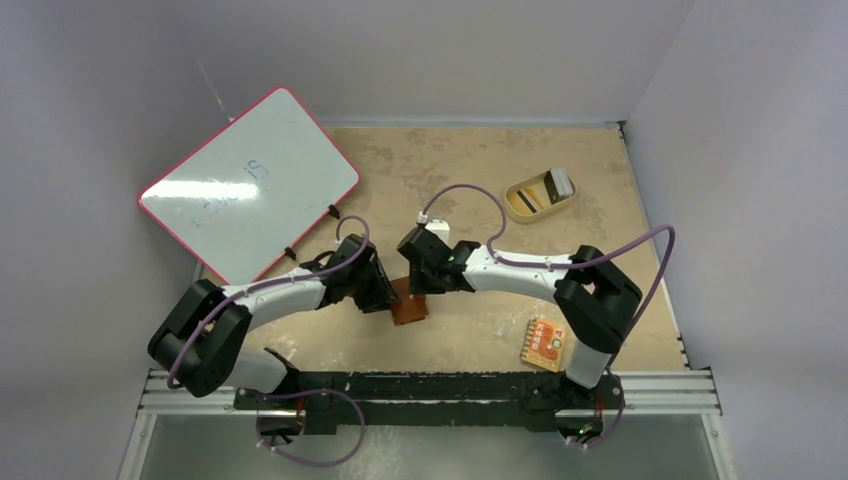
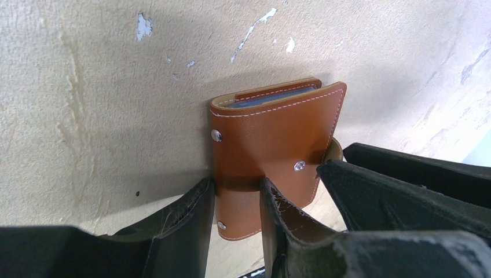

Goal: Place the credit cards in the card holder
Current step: Close the card holder at the center of the board.

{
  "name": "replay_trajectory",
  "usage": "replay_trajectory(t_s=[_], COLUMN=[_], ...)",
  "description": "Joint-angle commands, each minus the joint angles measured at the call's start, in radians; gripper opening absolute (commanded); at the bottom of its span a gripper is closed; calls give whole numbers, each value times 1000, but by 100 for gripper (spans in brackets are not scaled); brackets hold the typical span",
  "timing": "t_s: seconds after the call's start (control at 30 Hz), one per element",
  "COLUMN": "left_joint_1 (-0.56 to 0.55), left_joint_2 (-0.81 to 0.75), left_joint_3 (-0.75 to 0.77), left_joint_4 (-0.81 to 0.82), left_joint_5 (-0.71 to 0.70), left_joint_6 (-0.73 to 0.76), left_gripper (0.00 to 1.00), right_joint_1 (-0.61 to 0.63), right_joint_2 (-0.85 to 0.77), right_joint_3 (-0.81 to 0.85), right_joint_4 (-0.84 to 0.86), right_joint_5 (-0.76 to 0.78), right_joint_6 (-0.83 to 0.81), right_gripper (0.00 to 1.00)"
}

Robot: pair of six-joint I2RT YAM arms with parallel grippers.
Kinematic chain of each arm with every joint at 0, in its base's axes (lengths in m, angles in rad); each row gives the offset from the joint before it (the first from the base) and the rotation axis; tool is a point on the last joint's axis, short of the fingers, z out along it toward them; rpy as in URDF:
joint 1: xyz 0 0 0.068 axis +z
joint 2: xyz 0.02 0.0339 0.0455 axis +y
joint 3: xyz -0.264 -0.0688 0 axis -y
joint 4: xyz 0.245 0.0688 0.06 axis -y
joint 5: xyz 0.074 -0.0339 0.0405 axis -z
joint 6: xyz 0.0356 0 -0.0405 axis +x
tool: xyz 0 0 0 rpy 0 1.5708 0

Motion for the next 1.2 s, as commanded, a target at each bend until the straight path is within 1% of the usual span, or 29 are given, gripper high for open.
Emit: replay_trajectory(t_s=[0.0, 0.13, 0.33, 0.47, 0.63, 0.9, 1.17], left_joint_1=[-4, -4, -3, -3, -4, -3, -4], left_joint_2=[-11, -12, -12, -12, -11, -11, -7], left_joint_3=[-22, -22, -20, -23, -23, -22, -25], left_joint_4=[-5, -7, -8, -9, -7, -7, -8], left_joint_5=[-16, -18, -20, -23, -23, -22, -22], left_joint_6=[1, 2, 2, 0, -2, -1, 2], left_gripper=[34, 34, 34, 34, 34, 34, 34], right_joint_1=[18, 29, 33, 38, 38, 38, 38], right_joint_2=[-2, -13, -28, -47, -47, -35, -22], right_joint_3=[51, 49, 8, -7, -27, -36, -72], right_joint_4=[-73, -76, -9, 5, 40, 65, 107], right_joint_5=[70, 63, -5, -12, -33, -41, -95], right_joint_6=[-5, -3, -6, -4, -7, -9, 8], right_gripper=[36, 31, 18, 16, 9, 12, 12])
